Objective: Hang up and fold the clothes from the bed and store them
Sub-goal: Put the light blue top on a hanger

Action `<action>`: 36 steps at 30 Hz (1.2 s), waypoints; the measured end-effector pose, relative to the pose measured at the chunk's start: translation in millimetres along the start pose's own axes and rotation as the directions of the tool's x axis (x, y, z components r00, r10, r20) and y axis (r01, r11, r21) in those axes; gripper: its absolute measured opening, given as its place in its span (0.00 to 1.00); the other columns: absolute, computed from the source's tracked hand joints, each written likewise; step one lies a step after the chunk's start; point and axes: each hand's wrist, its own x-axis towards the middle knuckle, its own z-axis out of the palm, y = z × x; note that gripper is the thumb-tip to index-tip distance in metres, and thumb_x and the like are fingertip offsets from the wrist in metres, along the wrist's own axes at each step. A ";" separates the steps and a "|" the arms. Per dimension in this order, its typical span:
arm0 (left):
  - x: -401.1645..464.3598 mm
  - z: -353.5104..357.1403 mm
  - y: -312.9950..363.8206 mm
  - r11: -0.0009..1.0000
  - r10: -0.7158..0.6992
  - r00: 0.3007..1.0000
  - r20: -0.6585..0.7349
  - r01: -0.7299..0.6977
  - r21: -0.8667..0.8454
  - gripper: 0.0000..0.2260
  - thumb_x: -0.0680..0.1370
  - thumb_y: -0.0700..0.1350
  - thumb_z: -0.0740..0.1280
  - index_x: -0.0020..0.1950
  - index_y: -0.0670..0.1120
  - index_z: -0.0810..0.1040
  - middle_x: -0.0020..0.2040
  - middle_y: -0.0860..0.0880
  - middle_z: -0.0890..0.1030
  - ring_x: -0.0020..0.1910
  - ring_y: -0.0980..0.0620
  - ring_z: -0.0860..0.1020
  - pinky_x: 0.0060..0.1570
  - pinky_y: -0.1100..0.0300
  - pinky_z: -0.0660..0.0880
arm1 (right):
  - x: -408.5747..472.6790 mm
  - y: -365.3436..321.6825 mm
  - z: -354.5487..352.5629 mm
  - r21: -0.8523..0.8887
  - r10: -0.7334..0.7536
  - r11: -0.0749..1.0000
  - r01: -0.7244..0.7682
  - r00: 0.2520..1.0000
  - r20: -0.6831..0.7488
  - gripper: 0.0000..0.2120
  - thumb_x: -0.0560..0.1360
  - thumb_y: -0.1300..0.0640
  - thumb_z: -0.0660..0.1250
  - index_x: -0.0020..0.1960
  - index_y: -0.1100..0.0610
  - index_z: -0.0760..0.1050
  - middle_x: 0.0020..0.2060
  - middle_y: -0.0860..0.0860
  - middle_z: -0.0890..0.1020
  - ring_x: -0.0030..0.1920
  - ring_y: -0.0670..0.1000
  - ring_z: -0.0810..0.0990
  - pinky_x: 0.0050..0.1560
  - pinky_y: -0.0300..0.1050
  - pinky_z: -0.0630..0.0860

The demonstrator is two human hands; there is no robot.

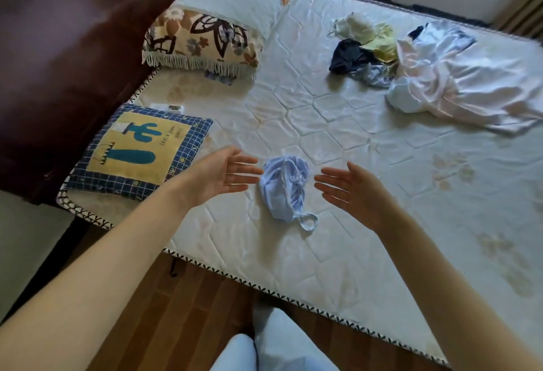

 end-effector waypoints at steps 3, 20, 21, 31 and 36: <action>30.2 14.5 -4.7 0.999 -0.031 0.999 0.024 0.030 0.036 0.18 0.84 0.52 0.53 0.60 0.43 0.78 0.54 0.44 0.84 0.55 0.47 0.83 0.59 0.52 0.76 | 19.8 4.9 -17.3 0.005 0.012 1.000 -0.012 0.999 -0.039 0.22 0.84 0.48 0.50 0.57 0.60 0.79 0.53 0.55 0.85 0.58 0.54 0.82 0.61 0.49 0.75; 238.7 60.7 -54.5 0.747 -0.001 0.996 0.086 -0.057 0.662 0.07 0.79 0.43 0.61 0.47 0.43 0.78 0.45 0.43 0.77 0.46 0.48 0.74 0.46 0.55 0.69 | 159.0 90.2 -55.3 0.084 0.165 0.986 -0.146 0.932 -0.324 0.22 0.84 0.46 0.50 0.55 0.57 0.79 0.51 0.53 0.85 0.55 0.52 0.82 0.56 0.47 0.75; 250.1 65.5 -59.8 0.682 0.014 0.993 0.118 -0.096 0.725 0.07 0.79 0.43 0.61 0.46 0.43 0.77 0.45 0.44 0.77 0.45 0.48 0.74 0.46 0.55 0.69 | 167.8 94.9 -56.4 0.099 0.180 0.983 -0.155 0.924 -0.336 0.21 0.84 0.46 0.50 0.54 0.57 0.78 0.51 0.53 0.85 0.55 0.51 0.82 0.55 0.46 0.75; 370.0 84.6 -124.8 0.042 0.145 0.902 0.407 -0.417 0.908 0.14 0.78 0.41 0.61 0.63 0.41 0.74 0.62 0.44 0.73 0.64 0.45 0.68 0.56 0.54 0.67 | 264.1 140.4 -73.6 0.265 0.385 0.921 -0.286 0.780 -0.494 0.17 0.82 0.46 0.56 0.60 0.58 0.72 0.56 0.53 0.76 0.57 0.52 0.75 0.56 0.46 0.72; 404.1 80.1 -150.8 -0.345 0.018 0.904 0.427 -0.395 0.852 0.27 0.80 0.44 0.60 0.78 0.41 0.56 0.78 0.38 0.55 0.78 0.41 0.51 0.75 0.49 0.51 | 289.3 157.8 -74.8 0.372 0.528 0.845 -0.384 0.704 -0.475 0.12 0.82 0.51 0.58 0.58 0.59 0.67 0.40 0.52 0.70 0.36 0.49 0.70 0.37 0.42 0.71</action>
